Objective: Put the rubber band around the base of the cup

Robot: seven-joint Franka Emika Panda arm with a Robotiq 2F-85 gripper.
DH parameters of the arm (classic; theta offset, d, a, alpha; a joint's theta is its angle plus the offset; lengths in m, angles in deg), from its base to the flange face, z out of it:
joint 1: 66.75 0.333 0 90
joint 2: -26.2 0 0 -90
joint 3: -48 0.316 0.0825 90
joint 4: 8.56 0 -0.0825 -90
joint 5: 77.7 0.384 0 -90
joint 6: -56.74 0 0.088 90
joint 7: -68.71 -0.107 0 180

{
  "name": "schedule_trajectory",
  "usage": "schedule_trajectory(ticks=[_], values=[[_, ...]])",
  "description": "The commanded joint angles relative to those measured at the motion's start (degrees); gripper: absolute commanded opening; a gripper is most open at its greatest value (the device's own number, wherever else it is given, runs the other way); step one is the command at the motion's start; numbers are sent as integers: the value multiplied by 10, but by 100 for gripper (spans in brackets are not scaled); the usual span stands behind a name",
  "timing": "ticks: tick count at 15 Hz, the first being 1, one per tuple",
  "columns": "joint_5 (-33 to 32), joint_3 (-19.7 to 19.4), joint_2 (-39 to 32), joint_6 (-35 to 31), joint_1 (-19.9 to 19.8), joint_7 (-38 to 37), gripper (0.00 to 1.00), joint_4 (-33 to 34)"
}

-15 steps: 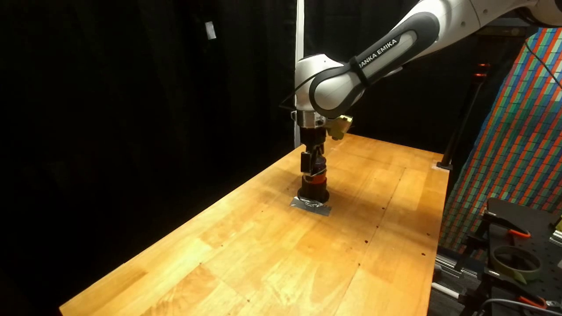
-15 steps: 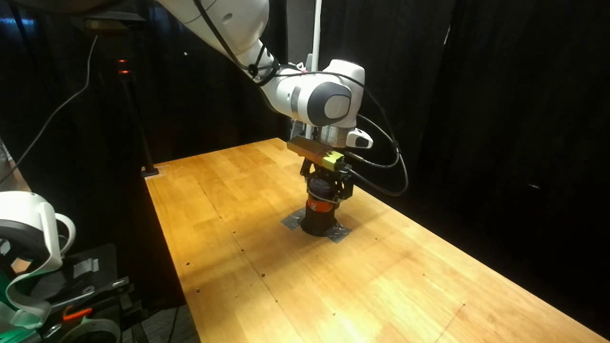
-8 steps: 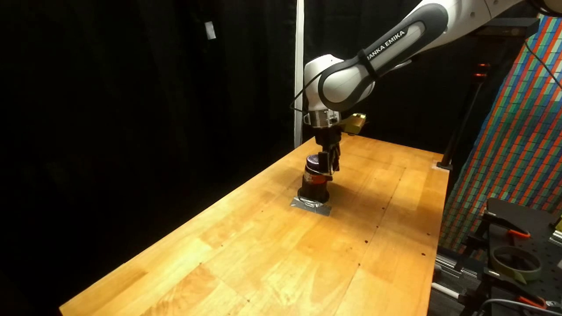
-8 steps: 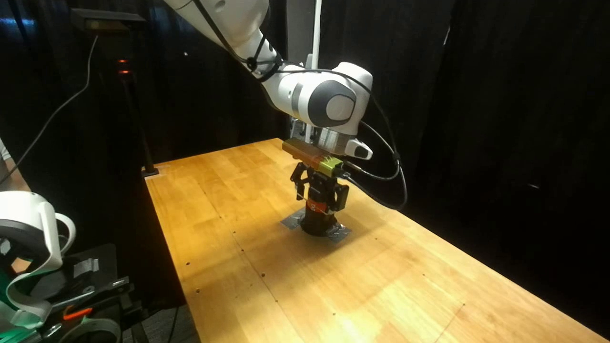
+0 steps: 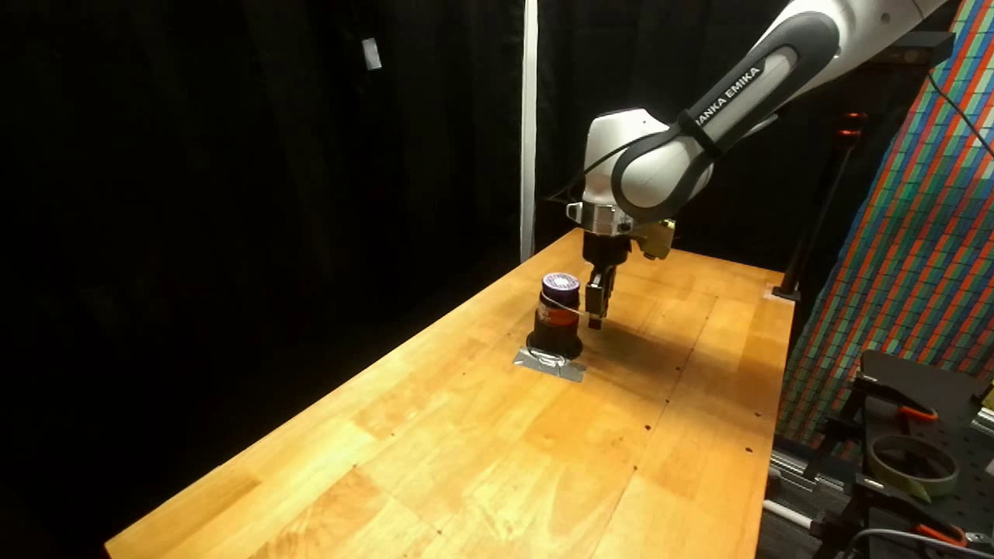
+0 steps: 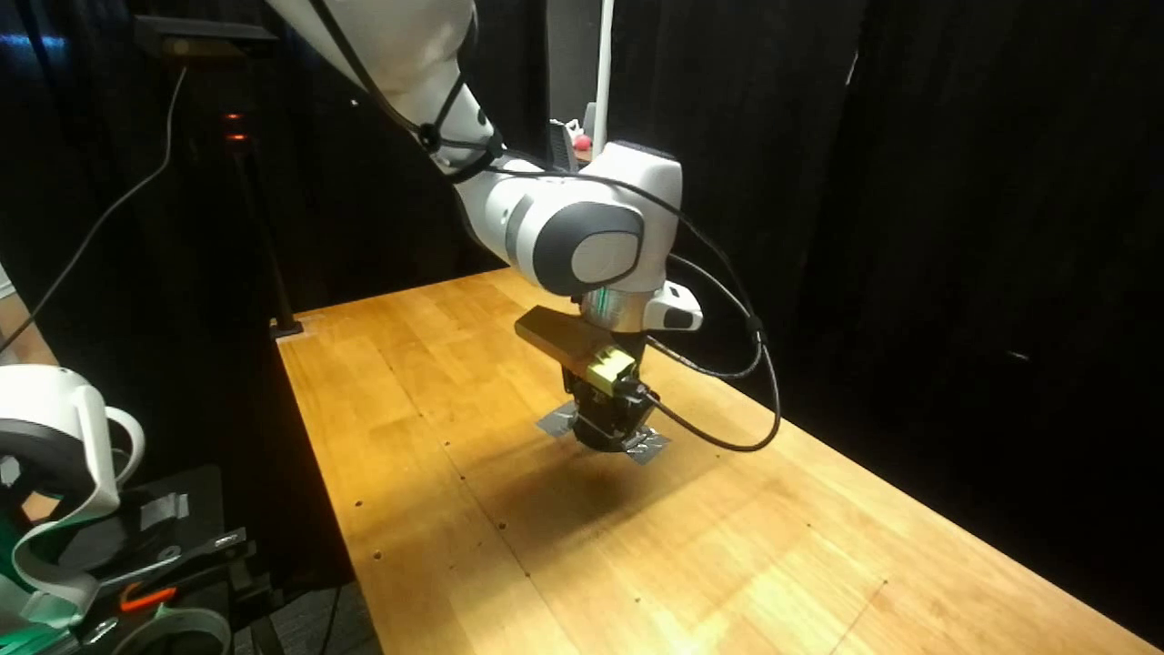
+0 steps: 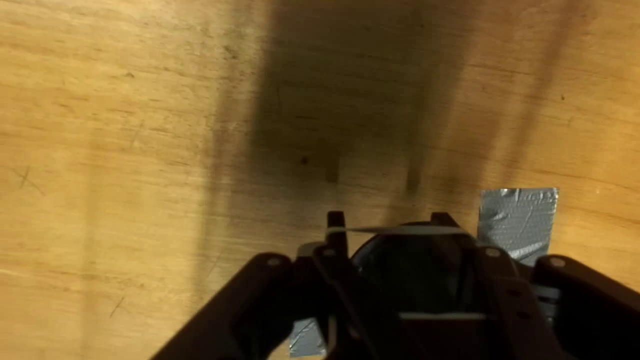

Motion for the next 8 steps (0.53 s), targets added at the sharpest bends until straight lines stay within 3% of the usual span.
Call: schedule_trajectory(ticks=[1, 2, 5, 6, 8], values=[[18, 7, 75, -145, -21, 15, 20, -141], [23, 10, 88, -191, -27, 18, 12, -173], [63, 55, 126, -332, -70, 47, 6, -266], [83, 87, 134, -377, -97, 63, 3, -294], [143, 190, 132, -472, -177, 112, 8, -330]])
